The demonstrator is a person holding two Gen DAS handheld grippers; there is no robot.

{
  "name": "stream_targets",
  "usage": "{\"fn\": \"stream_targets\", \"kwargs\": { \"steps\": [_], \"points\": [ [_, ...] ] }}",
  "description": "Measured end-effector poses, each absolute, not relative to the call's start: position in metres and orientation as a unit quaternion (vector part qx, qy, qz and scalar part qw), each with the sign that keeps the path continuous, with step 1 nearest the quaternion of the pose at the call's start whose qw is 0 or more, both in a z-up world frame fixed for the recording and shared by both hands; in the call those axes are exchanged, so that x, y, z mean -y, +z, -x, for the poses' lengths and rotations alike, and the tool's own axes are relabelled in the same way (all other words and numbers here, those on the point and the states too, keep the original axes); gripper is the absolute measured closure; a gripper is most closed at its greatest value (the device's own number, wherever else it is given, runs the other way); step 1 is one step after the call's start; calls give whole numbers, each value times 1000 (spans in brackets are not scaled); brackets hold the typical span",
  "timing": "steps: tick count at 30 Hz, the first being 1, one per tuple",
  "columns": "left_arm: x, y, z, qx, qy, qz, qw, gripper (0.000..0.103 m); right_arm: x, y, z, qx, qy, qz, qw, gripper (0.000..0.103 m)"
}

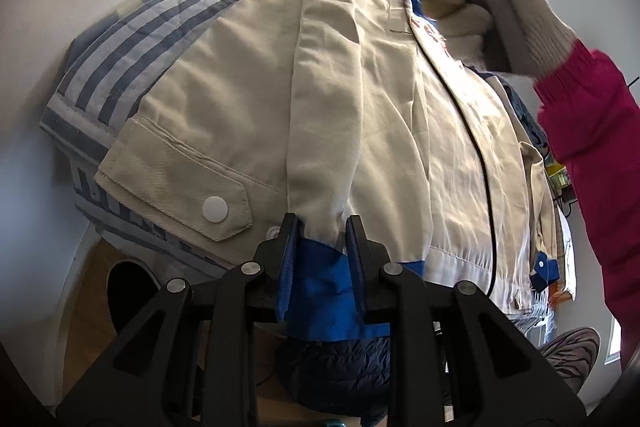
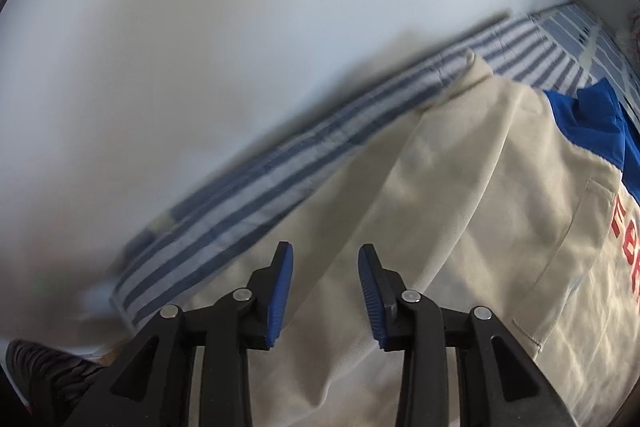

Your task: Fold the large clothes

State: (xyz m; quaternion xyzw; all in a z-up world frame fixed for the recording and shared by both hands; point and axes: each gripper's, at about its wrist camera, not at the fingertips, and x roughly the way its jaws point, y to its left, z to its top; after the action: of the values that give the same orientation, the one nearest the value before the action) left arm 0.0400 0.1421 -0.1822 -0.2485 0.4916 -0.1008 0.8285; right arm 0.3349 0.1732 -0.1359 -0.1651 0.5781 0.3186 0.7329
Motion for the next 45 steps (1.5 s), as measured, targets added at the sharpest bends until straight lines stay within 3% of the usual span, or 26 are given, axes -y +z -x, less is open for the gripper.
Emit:
{"fn": "stream_targets", "kwargs": {
  "steps": [6,8,10,12,15,24,25,26,27,37,43,45],
  "points": [
    [-142,-178,-38,-490,-109,246,829,81,-181,-165,-348,-611,285,164,720,63],
    [-146,-175,-35,-485,-111,252,830,81,-183,-173,-349,-612,276,180,719,67],
    [-152,-172,-33,-480,-110,262,830,80,-184,-175,-350,-604,270,191,725,81],
    [-162,-175,-33,-479,-106,289,822,64,-178,-174,-353,-605,272,178,727,91],
    [-180,-183,-34,-476,-105,351,800,61,-160,-173,-359,-612,283,134,726,102],
    [-192,-203,-42,-485,-113,423,757,60,-100,-173,-383,-613,312,4,726,103],
    [-189,-206,-42,-488,-117,422,755,65,-95,-173,-385,-613,313,-5,725,103],
    [-183,-206,-44,-492,-114,406,761,94,-91,-173,-387,-613,313,-13,725,103],
    [-178,-204,-47,-500,-108,379,771,99,-86,-172,-389,-612,313,-18,726,103],
    [-193,-147,-30,-456,-19,246,855,99,-100,-124,-392,-577,347,-35,739,103],
    [-206,-164,-40,-490,18,227,841,99,-136,-145,-399,-581,334,-10,742,103],
    [-198,-163,-40,-494,31,201,845,99,-142,-153,-397,-580,334,16,743,96]
  ]
}}
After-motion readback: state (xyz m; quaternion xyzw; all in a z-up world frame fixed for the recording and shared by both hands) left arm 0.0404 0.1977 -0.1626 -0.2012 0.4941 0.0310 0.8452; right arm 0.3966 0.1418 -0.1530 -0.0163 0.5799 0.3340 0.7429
